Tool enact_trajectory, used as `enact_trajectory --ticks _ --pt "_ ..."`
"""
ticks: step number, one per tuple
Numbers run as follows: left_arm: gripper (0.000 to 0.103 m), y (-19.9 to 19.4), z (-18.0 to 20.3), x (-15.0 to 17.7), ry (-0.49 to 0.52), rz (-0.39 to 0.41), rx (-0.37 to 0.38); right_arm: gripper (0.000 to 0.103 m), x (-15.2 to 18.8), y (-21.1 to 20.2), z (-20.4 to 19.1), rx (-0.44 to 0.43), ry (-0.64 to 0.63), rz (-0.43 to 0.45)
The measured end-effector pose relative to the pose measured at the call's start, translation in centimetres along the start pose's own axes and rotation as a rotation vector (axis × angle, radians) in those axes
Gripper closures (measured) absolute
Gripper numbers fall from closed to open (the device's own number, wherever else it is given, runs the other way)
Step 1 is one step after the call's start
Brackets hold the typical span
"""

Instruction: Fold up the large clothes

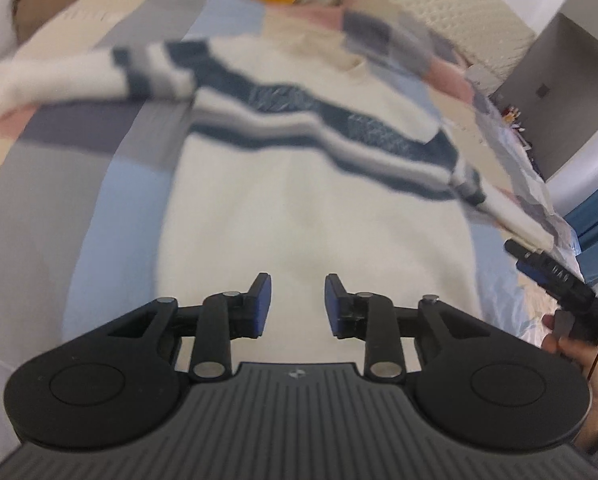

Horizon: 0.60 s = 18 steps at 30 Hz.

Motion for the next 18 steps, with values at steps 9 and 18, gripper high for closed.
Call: enact_trajectory --ticks 9,18 --pt "0.064 0.5 10.5 -1.1 0.107 0.125 0.029 0.027 -1.8 -1.7 1.0 0.017 -0.060 0.099" --pt "0.061 2.6 20.1 -3.0 0.203 0.256 0.062 0.027 -4.0 -0.3 4.1 0.077 -0.020 0.119"
Point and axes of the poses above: each gripper's, at about its wrist camera, not at the fingertips, and y roughly the way its jaws point, z to its right, x to its underside, the point moved 2 cm from there along y, roughly the way its jaws point, and after that the axes turned 15 degrees about z, right-handed, at the moved point
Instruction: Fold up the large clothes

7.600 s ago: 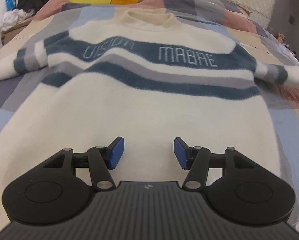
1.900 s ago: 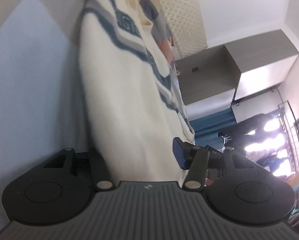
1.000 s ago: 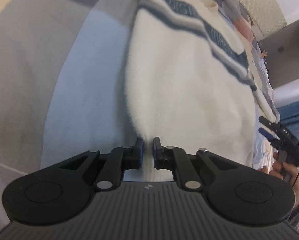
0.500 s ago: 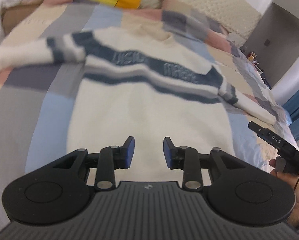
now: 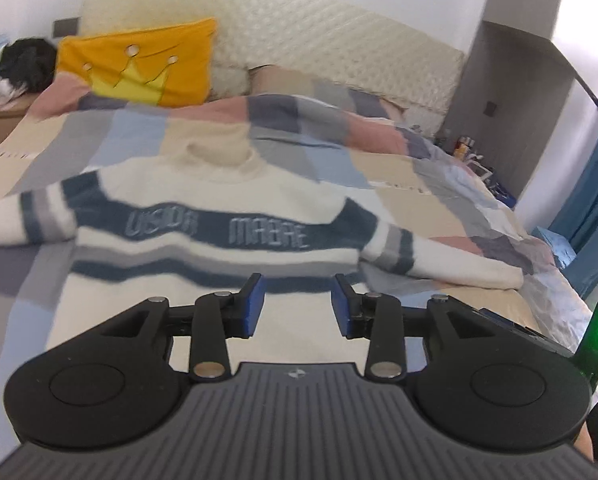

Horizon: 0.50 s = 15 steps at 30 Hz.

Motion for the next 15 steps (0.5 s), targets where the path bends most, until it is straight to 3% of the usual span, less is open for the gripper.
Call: enact_trajectory --ticks 6,11,15 --pt "0.060 3.2 1.8 3.2 0.043 -0.019 -0.012 0.027 -1.0 1.4 1.5 0.066 0.014 0.016" --pt "0.060 5.5 -0.1 6.9 0.053 -0.055 -0.040 0.027 -1.6 6.0 3.9 0.080 0.138 -0.028" --pt "0.059 6.0 -1.8 8.2 0.080 -0.066 -0.062 0.027 -1.0 10.6 6.1 0.134 0.143 -0.040"
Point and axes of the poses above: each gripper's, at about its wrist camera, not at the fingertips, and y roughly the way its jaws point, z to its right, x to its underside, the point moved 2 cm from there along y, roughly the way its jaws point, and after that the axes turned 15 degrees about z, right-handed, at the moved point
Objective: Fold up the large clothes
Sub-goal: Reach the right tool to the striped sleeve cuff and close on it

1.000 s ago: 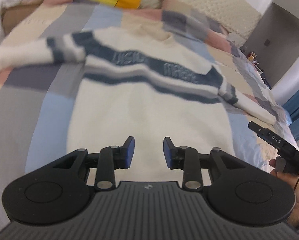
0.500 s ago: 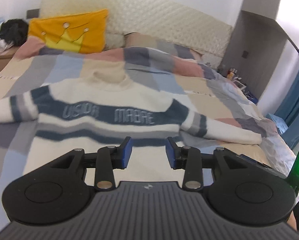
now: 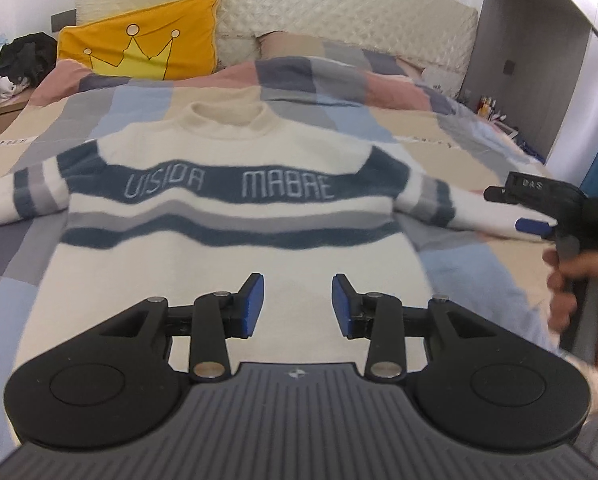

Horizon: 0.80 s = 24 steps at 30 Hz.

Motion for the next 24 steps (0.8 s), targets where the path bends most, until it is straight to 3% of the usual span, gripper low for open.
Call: enact_trajectory --ticks 4,10,12,15,18,19,21,24 --pt "0.055 0.3 -1.9 0.7 -0.027 0.001 -0.013 0.027 0.6 2.9 3.2 0.088 0.080 0.006" --pt "0.049 0.9 -4.1 2.1 -0.069 -0.016 -0.031 0.026 1.2 4.5 7.0 0.146 0.204 0.043" --pt "0.048 1.0 -4.6 2.6 -0.078 -0.028 -0.044 0.028 1.8 5.3 8.5 0.147 0.265 0.023" --pt "0.047 1.3 -5.6 3.3 -0.126 -0.056 -0.053 0.027 3.0 6.6 10.2 0.227 0.279 -0.029" --pt "0.047 1.7 -6.3 3.7 -0.167 -0.072 -0.066 0.025 3.0 7.0 11.5 0.212 0.376 0.005" --pt "0.047 1.9 -6.5 3.8 -0.176 -0.077 -0.067 0.014 3.0 7.1 11.9 0.203 0.409 0.020" --pt "0.047 2.1 -6.5 3.9 -0.178 -0.079 -0.067 0.007 3.2 7.6 12.9 0.172 0.492 0.039" --pt "0.047 2.7 -6.3 4.2 -0.171 -0.087 -0.078 0.007 3.2 8.2 14.1 0.155 0.565 0.074"
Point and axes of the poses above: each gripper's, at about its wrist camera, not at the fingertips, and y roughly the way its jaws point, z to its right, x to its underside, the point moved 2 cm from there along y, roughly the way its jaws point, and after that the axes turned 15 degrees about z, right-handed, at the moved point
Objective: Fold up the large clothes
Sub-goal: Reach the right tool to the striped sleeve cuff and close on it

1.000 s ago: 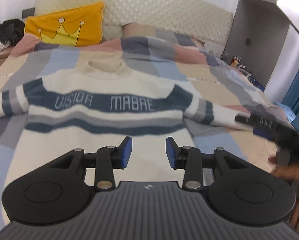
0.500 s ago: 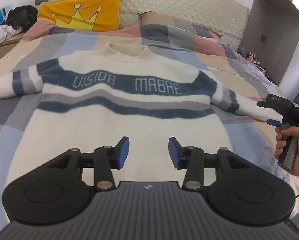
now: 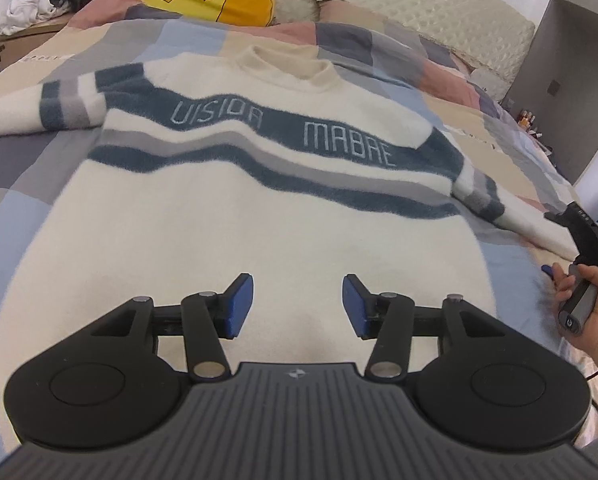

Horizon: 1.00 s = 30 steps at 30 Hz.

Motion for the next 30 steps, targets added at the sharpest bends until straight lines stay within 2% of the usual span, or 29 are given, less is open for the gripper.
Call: enact_trajectory --ticks 6,16,23,24,27,30 --pt "0.047 1.8 0.1 0.9 -0.011 -0.046 -0.028 0.006 -1.1 1.4 1.3 -0.058 0.085 0.075" --pt "0.047 4.8 0.1 2.2 0.017 -0.109 -0.095 0.006 -3.3 3.7 2.0 -0.090 0.032 0.217" --pt "0.047 5.5 0.3 2.2 0.032 -0.116 -0.108 0.007 -5.7 5.8 2.8 -0.060 -0.021 0.285" --pt "0.047 5.6 0.3 2.2 0.038 -0.124 -0.110 0.008 -5.9 6.0 2.9 -0.054 -0.034 0.287" --pt "0.047 6.4 0.1 2.5 0.029 -0.168 -0.115 0.035 -6.6 6.3 2.7 0.014 -0.116 0.323" --pt "0.047 6.8 -0.1 2.6 0.016 -0.181 -0.113 0.051 -7.9 6.9 4.2 0.057 -0.053 0.348"
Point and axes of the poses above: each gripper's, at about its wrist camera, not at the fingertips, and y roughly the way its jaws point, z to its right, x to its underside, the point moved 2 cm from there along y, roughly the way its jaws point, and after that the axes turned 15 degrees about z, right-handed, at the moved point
